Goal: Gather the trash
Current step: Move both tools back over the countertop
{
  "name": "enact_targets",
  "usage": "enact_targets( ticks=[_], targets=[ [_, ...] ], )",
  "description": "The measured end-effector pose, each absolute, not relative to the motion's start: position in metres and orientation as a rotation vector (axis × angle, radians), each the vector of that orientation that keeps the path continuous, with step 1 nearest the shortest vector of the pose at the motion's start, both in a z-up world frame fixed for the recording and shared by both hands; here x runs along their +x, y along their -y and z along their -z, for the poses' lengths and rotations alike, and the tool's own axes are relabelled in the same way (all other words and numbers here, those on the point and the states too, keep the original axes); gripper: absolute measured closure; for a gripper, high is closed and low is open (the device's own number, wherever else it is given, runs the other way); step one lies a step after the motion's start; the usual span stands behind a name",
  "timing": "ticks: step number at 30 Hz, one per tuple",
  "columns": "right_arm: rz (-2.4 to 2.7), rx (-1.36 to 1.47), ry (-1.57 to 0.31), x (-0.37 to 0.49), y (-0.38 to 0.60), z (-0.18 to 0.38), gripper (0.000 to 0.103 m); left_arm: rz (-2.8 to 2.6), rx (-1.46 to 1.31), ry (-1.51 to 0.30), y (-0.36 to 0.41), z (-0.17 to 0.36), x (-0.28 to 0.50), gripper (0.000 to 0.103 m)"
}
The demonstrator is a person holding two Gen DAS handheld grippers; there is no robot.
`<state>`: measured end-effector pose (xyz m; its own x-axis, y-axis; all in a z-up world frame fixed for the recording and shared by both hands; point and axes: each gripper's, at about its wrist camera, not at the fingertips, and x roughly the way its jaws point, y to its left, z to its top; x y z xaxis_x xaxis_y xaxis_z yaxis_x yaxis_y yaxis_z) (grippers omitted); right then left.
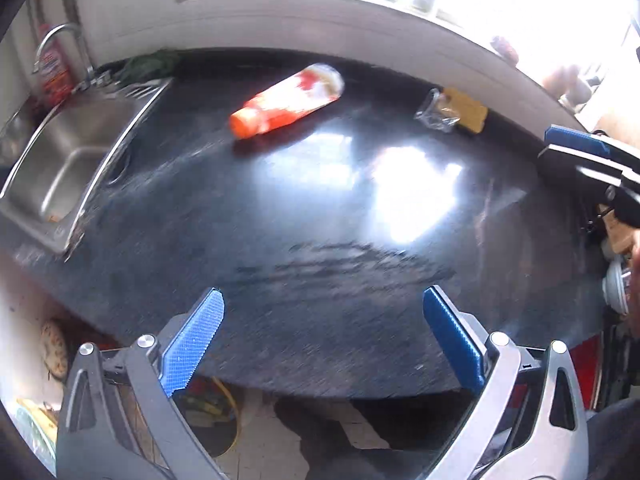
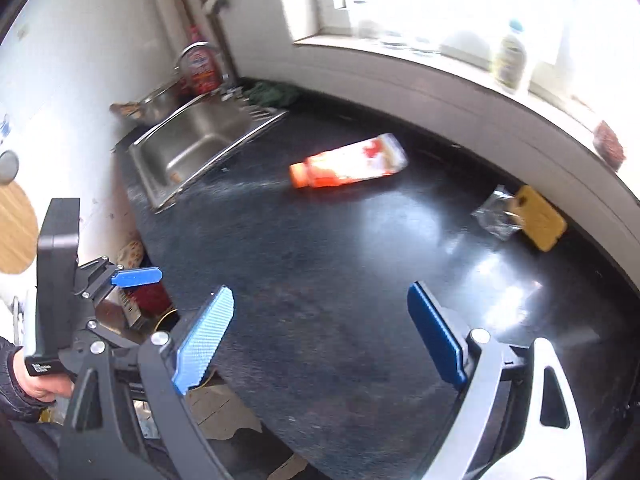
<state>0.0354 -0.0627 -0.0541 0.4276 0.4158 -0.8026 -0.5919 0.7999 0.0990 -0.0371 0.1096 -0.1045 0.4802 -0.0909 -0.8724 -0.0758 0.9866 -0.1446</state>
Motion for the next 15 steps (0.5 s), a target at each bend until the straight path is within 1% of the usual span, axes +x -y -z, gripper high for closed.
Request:
enact_targets(
  ticks=[7,11,15],
  targets=[
    [-0.447,-0.088,-0.906,0.078,0.180,0.039,0.017,0.155,-0.099,-1.057,-0.012,0.071,0.047,0.006],
    [-0.393,-0.064,-0.905,0.097,0.213,0.044,0.017,0.195,-0.034,-1.050,0.024,0.066,0.074,0.006],
    [-0.369,-0.045,-0.923,0.127,0.230,0.055,0.017,0.206,0.020,-1.048,0.041,0.072,0.105,0.006]
  ],
)
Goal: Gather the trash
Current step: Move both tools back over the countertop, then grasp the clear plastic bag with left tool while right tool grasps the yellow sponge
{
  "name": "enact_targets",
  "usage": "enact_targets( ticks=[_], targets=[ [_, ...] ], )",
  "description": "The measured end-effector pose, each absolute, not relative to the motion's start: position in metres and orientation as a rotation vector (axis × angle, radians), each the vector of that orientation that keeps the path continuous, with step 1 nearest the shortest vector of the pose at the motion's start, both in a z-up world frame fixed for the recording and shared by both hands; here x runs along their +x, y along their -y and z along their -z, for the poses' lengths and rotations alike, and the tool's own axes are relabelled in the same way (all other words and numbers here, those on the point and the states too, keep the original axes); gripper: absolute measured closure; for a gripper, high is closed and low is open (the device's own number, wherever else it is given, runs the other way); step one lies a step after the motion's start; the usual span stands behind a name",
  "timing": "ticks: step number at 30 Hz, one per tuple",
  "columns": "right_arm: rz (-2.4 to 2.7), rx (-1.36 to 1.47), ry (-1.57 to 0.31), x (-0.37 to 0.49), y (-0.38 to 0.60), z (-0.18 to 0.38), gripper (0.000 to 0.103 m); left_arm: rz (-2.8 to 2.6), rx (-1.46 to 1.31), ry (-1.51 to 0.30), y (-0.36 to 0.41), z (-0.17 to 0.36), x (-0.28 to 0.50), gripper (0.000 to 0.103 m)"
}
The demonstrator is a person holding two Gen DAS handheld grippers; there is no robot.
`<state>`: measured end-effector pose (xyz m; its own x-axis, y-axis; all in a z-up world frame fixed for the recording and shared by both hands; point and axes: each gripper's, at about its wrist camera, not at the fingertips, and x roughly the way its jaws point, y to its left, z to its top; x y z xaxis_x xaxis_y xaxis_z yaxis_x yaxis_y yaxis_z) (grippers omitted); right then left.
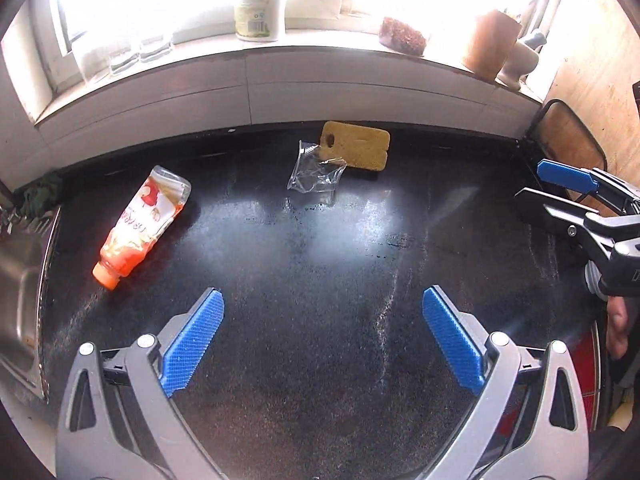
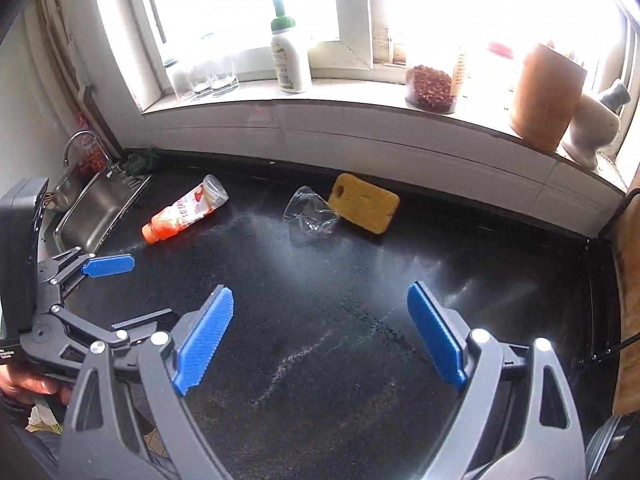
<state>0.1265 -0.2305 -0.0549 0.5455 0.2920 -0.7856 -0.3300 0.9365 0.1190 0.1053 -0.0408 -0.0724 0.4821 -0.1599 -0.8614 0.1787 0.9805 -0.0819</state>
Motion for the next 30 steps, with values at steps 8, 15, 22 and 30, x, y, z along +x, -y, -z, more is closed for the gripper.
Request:
enact_targets(
  ticks=[8,15,22,30],
  targets=[
    [-0.355,-0.042,-1.005,0.211,0.243,0.103,0.017,0.178,0.044,-1.082,0.048,0.124,0.195,0.006],
    [-0.356,-0.014,-1.095,0.299,0.249,0.165,0.017,0.229,0.002,-1.109,0.054,0.181,0.278,0.006],
    [-0.376,0.046,-1.160,0.356,0.243,0.212,0.024,0.263,0.064,-1.090,0.060,0.210,0.314,0.008],
    [-0.410,0.065,-1.172,0.362,0.227,0.225,0.065,0.342,0.082,-1.105,0.067,0.218,0.318,0.058]
  ],
)
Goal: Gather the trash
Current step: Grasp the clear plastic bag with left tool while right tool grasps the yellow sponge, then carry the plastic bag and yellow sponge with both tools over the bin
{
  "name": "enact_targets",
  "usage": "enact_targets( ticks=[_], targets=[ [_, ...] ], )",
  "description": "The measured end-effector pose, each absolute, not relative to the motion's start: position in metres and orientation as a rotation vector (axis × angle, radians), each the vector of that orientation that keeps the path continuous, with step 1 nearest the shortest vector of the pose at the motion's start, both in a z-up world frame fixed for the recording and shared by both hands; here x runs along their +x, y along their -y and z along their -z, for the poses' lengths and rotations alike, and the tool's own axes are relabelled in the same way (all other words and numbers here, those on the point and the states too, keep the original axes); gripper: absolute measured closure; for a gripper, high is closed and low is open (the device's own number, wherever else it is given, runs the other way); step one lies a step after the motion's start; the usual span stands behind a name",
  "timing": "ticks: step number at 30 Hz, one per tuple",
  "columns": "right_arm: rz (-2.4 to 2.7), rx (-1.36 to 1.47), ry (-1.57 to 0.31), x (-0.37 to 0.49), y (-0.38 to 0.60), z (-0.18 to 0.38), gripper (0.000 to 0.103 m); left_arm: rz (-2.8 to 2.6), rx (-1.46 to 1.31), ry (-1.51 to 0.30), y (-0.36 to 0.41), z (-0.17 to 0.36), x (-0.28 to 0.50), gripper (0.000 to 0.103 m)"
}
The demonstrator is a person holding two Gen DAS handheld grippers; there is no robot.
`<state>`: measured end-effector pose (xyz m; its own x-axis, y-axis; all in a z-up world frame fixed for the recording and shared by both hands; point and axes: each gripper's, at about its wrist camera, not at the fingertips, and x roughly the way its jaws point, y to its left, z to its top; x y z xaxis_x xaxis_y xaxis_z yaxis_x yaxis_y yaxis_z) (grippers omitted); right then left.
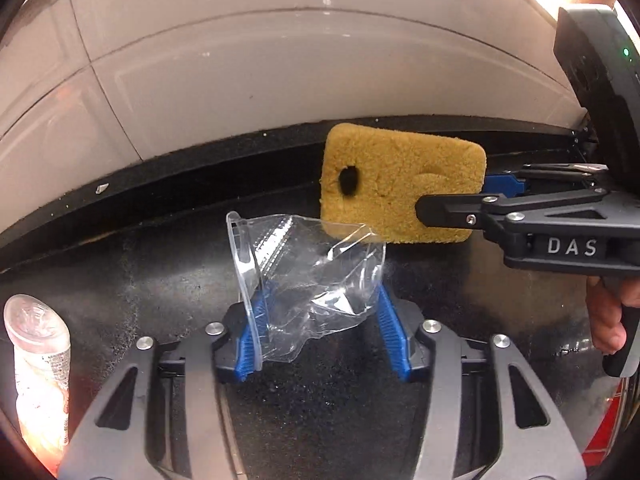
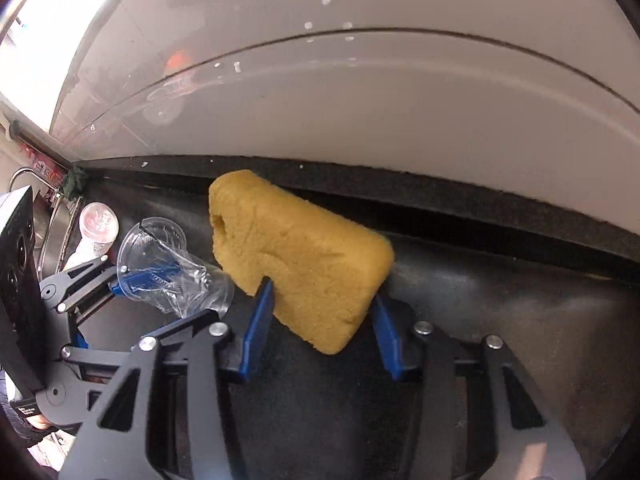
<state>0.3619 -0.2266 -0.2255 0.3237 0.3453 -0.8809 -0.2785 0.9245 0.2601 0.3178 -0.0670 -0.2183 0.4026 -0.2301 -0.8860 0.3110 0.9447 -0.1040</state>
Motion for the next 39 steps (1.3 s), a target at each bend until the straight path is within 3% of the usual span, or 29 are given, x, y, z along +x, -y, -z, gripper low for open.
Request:
enact_targets(
  ticks=[2,7,25,39],
  targets=[
    [-0.403,0.051,-1.156,0.355,0.224,0.220,0.073,0.349,0.067,-1.109,0.065,0.213,0.312,0.067],
    [-0.390,0.040,-1.114,0.335,0.222,0.201,0.082,0.356,0.058,-1.092,0.062,0.192,0.293,0.069],
    [-0.492,-0.109,-1.002,0.222,0.162,0.131,0.083,0.124,0.013,-1.008,0.011,0.128,0.149,0.069],
    [-0.939,-0.337,-1.009,0.049,-0.055,0.131,0.083,-0.389,-0.197,-1.009,-0.178,0.120,-0.086,0.069]
  ],
)
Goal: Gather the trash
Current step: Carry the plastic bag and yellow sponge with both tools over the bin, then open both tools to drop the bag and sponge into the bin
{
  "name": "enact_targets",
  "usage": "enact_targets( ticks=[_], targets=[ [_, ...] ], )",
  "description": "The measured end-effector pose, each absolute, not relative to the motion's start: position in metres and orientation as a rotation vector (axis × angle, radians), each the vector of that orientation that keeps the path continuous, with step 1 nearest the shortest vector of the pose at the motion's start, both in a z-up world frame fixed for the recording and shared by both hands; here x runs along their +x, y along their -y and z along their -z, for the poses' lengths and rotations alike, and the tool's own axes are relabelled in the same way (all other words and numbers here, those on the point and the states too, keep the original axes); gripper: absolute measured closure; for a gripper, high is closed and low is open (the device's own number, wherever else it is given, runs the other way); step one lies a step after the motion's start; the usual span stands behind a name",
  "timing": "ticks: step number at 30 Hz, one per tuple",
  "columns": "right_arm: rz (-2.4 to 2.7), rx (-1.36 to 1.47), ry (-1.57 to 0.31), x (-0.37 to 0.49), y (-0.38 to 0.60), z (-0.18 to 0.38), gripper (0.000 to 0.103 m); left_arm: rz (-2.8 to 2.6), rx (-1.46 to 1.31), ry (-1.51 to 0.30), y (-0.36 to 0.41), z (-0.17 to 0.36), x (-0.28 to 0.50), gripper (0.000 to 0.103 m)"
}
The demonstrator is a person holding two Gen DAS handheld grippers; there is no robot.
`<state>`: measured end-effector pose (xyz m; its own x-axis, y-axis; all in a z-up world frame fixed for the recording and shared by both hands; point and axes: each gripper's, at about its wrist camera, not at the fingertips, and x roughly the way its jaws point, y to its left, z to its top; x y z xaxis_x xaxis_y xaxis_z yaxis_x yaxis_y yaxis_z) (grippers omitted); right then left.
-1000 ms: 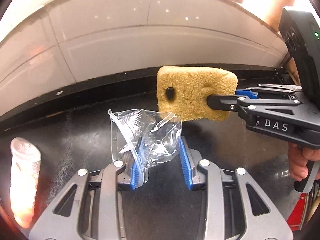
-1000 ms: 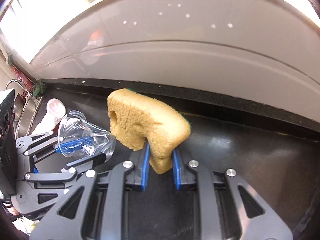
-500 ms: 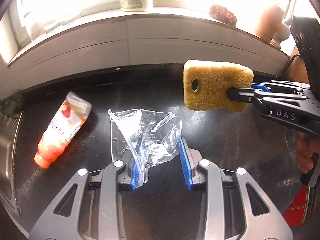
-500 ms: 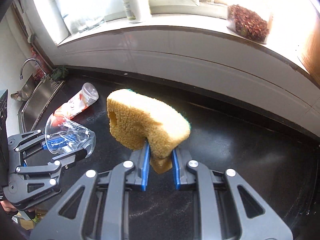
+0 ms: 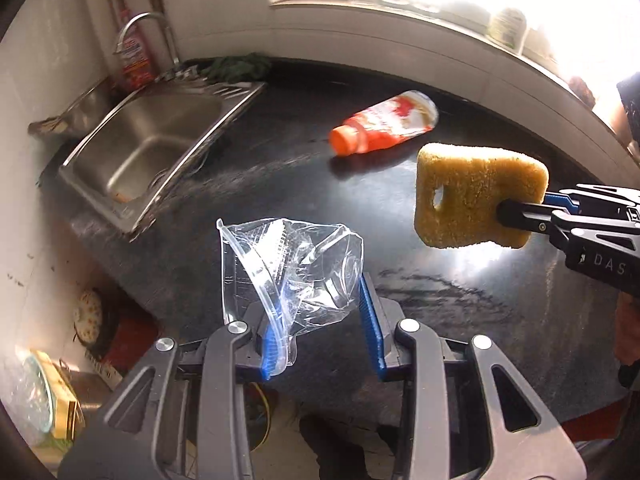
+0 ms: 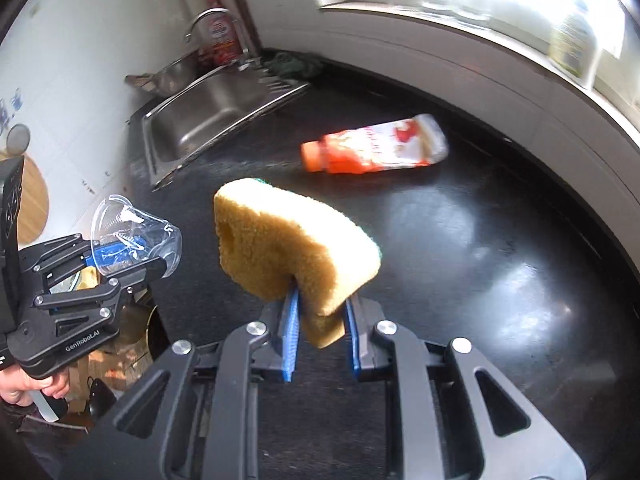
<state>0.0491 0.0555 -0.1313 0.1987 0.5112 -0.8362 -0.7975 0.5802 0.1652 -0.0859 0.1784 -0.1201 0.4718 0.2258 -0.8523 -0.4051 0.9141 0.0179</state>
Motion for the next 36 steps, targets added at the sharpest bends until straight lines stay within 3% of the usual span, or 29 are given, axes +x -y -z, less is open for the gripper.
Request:
enact_targets(
  ticks=[13,24,33,34,36],
  targets=[
    [-1.292,-0.592,-1.065,-0.138,-0.247,0.182,0.083,-0.774,-0.520,-1.078,-0.298,0.195,-0.315,0.069],
    [-1.217,-0.711,-1.223,-0.185,-0.301,0.287,0.080,-0.732,-0.688,-1.127,-0.333,0.321,-0.344,0.068],
    [-1.184,-0.714,-1.277,-0.183,-0.317,0.312,0.073,-0.678,-0.721,-1.129,-0.337,0.347,-0.349,0.068],
    [-1.187,-0.712,-1.277,-0.183,-0.319,0.312,0.068,-0.673,-0.714,-1.127,-0.335,0.344,-0.349,0.066],
    [-1.193,-0.709,-1.286,-0.182,-0.320,0.313,0.055,-0.685,-0.701,-1.132,-0.335,0.345,-0.351,0.045]
  ],
)
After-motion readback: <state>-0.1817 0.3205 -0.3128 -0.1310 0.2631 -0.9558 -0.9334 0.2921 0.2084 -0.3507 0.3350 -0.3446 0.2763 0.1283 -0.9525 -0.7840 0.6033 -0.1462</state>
